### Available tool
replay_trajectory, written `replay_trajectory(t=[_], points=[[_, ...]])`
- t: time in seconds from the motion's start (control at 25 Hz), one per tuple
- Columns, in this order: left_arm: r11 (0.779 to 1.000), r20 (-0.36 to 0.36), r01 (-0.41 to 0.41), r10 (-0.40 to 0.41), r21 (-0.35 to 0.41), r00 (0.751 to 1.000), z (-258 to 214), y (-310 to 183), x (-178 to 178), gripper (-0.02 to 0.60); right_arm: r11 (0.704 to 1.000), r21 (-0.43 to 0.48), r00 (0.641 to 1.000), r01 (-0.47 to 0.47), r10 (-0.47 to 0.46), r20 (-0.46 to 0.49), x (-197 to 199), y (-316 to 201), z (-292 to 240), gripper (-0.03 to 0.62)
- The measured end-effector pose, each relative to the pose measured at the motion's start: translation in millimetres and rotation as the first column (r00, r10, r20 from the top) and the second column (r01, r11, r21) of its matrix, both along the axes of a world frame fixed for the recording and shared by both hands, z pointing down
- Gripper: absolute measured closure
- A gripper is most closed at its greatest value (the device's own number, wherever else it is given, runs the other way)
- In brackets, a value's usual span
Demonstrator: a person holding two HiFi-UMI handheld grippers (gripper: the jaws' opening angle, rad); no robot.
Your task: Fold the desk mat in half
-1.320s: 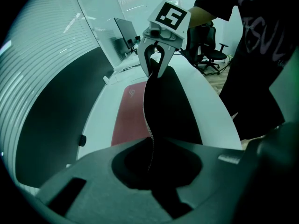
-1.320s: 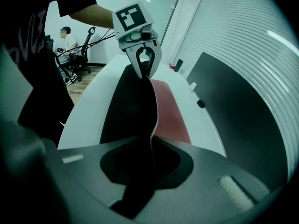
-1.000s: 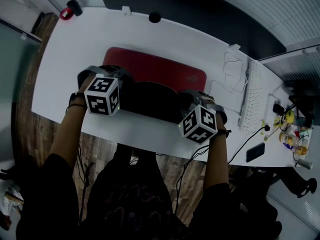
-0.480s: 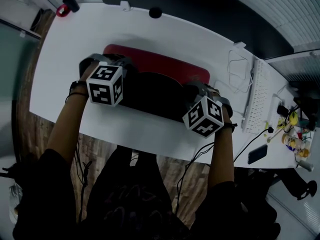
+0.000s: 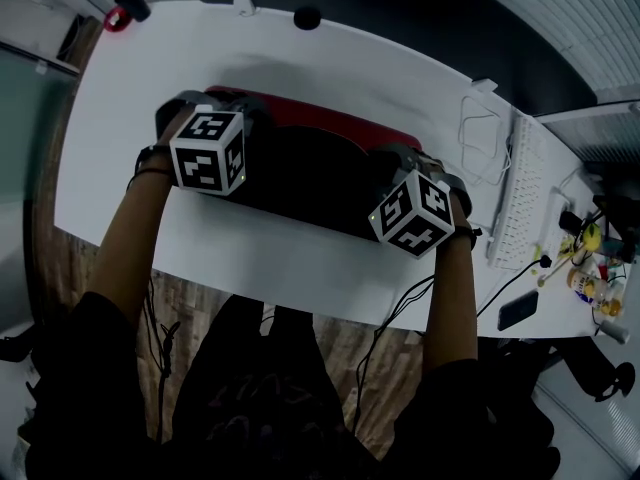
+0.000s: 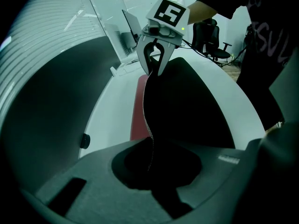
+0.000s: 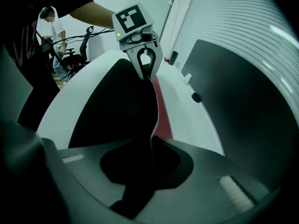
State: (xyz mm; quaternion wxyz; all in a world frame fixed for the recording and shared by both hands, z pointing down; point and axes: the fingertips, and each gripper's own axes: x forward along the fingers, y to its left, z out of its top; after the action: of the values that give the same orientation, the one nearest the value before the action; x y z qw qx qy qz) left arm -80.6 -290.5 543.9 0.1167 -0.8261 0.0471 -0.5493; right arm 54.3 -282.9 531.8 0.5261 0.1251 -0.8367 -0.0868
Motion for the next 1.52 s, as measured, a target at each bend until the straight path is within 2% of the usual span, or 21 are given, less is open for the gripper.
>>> replay_trajectory(t=[0.32, 0.6, 0.84, 1.08, 1.2, 1.28, 1.52], points=[[1.000, 0.010, 0.010, -0.010, 0.004, 1.000, 15, -27, 1, 0.548, 1.000, 0.006, 1.000, -0.001, 0.001, -0.002, 1, -28, 15, 0.533], [1.000, 0.026, 0.027, -0.028, 0.004, 0.999, 29, -44, 0, 0.541, 0.999, -0.007, 0.998, 0.050, -0.050, -0.041, -1, -44, 27, 0.532], [0.999, 0.014, 0.038, -0.038, -0.005, 0.999, 33, -50, -2, 0.534, 0.999, -0.019, 0.999, 0.044, -0.044, -0.023, -2, -53, 32, 0.522], [0.998, -0.004, 0.067, -0.067, 0.021, 0.998, 33, -53, -4, 0.513, 0.997, 0.055, 0.996, 0.060, -0.057, -0.066, -4, -55, 35, 0.498], [0.996, -0.012, 0.076, -0.075, 0.043, 0.997, 33, -55, -4, 0.500, 0.994, 0.100, 0.997, 0.050, -0.044, -0.061, -3, -59, 34, 0.458], [0.994, -0.028, 0.094, -0.093, 0.055, 0.995, 32, -57, -5, 0.492, 0.994, 0.108, 0.998, 0.034, -0.028, -0.056, -4, -60, 34, 0.467], [0.980, -0.074, 0.175, -0.169, 0.099, 0.983, 27, -68, -9, 0.415, 0.987, 0.158, 0.999, -0.028, 0.031, -0.017, -1, -64, 30, 0.428]])
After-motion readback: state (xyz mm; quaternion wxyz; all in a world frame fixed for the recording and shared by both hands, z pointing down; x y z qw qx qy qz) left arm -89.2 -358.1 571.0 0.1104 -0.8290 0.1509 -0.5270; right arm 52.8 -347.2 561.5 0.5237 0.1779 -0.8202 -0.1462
